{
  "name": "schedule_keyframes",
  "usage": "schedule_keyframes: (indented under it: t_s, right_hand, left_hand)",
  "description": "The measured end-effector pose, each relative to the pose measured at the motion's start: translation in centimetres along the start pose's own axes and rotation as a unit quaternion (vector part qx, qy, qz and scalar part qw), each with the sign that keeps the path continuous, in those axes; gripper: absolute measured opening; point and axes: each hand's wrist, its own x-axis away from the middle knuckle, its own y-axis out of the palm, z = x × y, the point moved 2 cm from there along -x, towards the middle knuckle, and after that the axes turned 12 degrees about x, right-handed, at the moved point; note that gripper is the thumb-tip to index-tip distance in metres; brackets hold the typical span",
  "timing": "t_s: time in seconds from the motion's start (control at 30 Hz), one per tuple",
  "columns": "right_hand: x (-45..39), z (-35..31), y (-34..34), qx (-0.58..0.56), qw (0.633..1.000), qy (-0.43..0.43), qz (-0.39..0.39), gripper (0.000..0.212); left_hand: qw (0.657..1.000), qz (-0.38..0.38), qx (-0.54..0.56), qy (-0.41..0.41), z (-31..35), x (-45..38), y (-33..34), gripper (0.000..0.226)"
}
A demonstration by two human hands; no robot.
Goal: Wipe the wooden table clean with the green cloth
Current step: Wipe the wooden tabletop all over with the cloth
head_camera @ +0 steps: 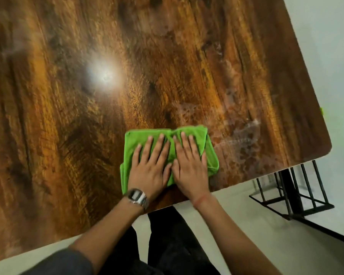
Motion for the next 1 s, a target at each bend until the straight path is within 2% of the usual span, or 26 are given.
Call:
schedule_keyframes:
  t_s: [0.17, 0.3, 0.53, 0.77, 0.9, 1.0]
  right_hand:
    - [-9.3, 5.2, -2.2, 0.026, 0.999, 0.023, 0.027, 0.064]
    - [-12.2, 7.0, -2.9, 0.016, 0.998, 0.044, 0.029, 0.062]
    - [-4.9, 7.5, -1.4, 0.004, 0.997, 0.071, 0.008, 0.064]
    - [6.7, 9.2, 0.9, -0.014, 0.994, 0.105, -0.017, 0.066]
    - [6.3, 10.9, 1.0, -0.025, 0.996, 0.086, -0.011, 0.067]
    - [4.5, 13.3, 0.6, -0.016, 0.995, 0.102, -0.009, 0.068]
  left_hand:
    - [0.999, 0.014, 0.006, 0.029, 0.7, -11.4, -0.7, 0.06]
    - [1.0, 0.017, 0.011, 0.019, 1.9, -15.2, -0.8, 0.06]
    - [0.998, 0.004, 0.012, 0.065, 4.4, -9.8, 1.1, 0.061]
    - [0.993, -0.055, 0.011, 0.103, 9.0, -0.6, 4.2, 0.062]
    - [0.993, -0.067, 0.008, 0.093, 9.9, -1.1, 4.2, 0.062]
    - [0.991, -0.07, 0.009, 0.114, 11.4, -4.1, 4.1, 0.062]
